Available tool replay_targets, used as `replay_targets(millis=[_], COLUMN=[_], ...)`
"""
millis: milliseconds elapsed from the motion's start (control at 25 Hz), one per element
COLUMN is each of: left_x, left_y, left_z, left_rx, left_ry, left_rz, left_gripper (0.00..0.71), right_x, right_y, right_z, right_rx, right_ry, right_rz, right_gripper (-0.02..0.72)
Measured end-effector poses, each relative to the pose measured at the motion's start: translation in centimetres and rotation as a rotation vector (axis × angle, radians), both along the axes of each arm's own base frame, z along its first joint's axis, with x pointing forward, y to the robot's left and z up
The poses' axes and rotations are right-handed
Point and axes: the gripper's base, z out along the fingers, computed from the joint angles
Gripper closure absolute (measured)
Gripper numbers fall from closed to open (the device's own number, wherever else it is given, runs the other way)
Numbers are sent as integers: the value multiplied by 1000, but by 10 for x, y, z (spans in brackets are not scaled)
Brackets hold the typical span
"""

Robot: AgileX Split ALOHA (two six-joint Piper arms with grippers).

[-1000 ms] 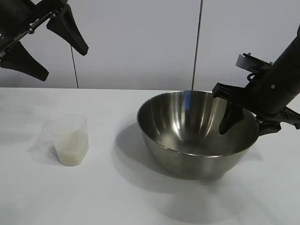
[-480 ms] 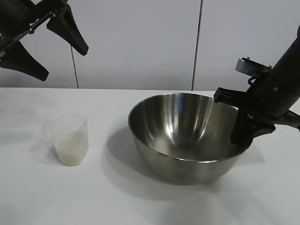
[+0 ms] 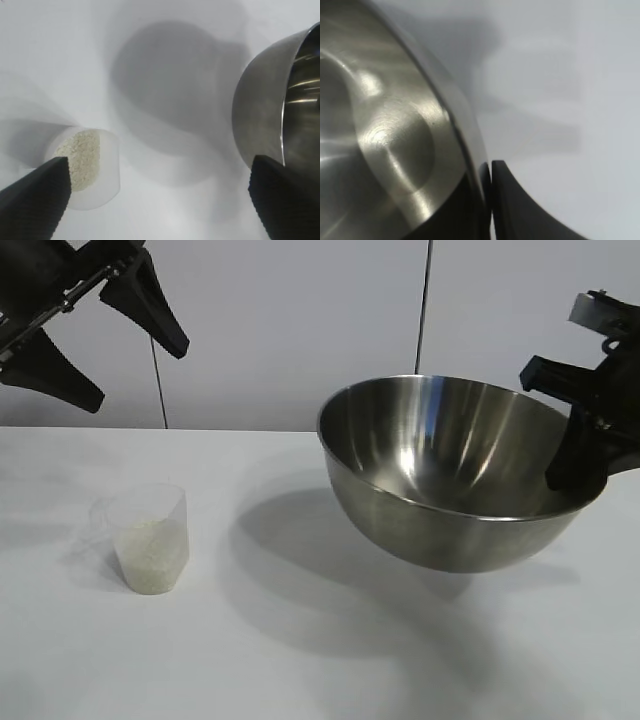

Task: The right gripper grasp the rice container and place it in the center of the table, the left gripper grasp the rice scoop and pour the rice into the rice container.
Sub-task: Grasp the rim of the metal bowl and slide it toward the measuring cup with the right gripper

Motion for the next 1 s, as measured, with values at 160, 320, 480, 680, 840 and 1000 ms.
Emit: replay_targets(millis=[160, 320, 480, 680, 840, 1000], left_x=[0, 0, 0, 0, 0, 0], left_y=[0, 0, 0, 0, 0, 0], left_z=[0, 0, 0, 0, 0, 0], left_rx=[0, 0, 0, 0, 0, 0], left_ry=[-2, -2, -2, -2, -2, -2], left_rz=[1, 1, 1, 1, 1, 1], left_gripper=[16, 16, 16, 16, 16, 16], right_x=[0, -1, 1, 6, 10, 11], right_y=[12, 38, 64, 85, 89, 88], right_z=[0, 1, -11, -37, -50, -53], right_rx=[12, 13, 20, 8, 3, -1], right_ry=[-1, -19, -10, 18, 31, 24], right_rz=[27, 99, 136, 160, 152, 142], right_gripper=[692, 692, 692, 692, 692, 692])
